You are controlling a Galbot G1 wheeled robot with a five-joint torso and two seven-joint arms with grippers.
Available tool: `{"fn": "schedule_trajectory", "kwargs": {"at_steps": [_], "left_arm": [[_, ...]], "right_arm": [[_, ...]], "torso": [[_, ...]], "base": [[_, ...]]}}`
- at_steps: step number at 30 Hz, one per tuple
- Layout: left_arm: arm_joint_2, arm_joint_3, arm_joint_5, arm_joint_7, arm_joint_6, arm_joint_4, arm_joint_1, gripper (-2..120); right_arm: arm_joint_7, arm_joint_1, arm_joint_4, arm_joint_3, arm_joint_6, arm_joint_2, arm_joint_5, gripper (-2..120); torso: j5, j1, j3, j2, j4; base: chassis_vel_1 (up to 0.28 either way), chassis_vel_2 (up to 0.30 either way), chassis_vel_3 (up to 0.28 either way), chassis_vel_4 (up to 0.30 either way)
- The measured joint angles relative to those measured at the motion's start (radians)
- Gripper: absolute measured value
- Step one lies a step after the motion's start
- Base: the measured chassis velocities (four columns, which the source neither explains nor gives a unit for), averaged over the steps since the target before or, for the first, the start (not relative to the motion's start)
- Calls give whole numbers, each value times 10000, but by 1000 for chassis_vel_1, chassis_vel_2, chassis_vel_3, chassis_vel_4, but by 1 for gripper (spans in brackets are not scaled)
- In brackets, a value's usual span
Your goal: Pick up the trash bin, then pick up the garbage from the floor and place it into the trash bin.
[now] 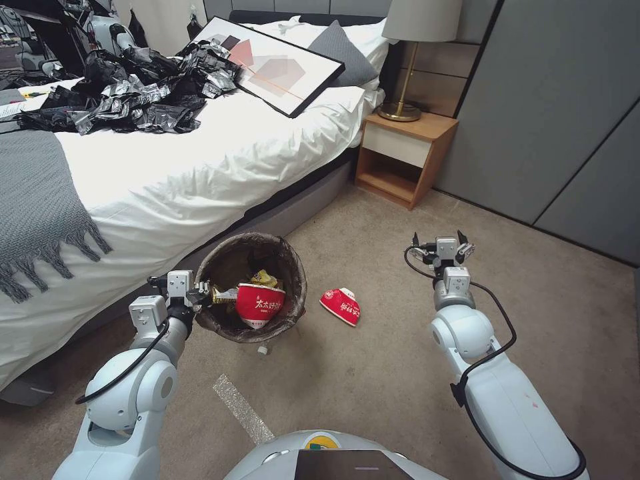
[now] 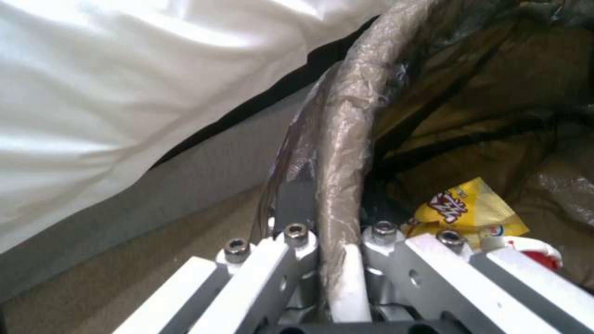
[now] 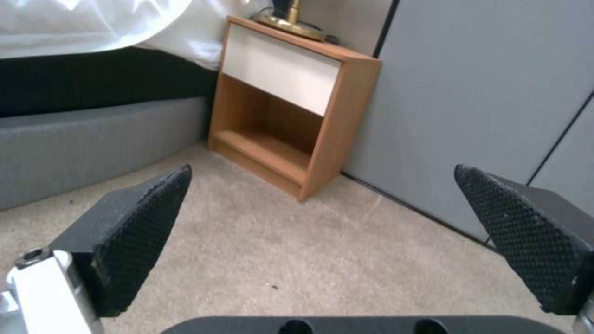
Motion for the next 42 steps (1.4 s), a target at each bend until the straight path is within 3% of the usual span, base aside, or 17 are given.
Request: {"fn": "schedule_trajectory", "kwargs": {"at_steps": [34,37,39,40,42], "left_arm": [[64,-63,-21,23,-12,103,-93,0],[57,-58,-20,25,-6,105,-100,0],[40,-35,-6,26,4,105,-118,0],[40,-35,-6,26,4,105,-118,0],[43,-29,0,28,15,104,-120,0]], "right_arm": [[-103,-19,131,90,-351,61,25,100],[-106,53,186,-17,-1049,-72,430,100],[-97,437,218,-356,-2492,-518,1636,100],[-97,437,218,-356,-2492,-518,1636,100],[-39,881,115,-711,-3430,-926,2738,100]], "torso": [[0,-1,0,0,0],[1,-1,0,0,-2],[0,-1,0,1,-3],[0,-1,0,1,-3],[0,-1,0,1,0]], "base": [[0,0,0,0],[0,0,0,0],[0,0,0,0],[0,0,0,0],[0,0,0,0]]}}
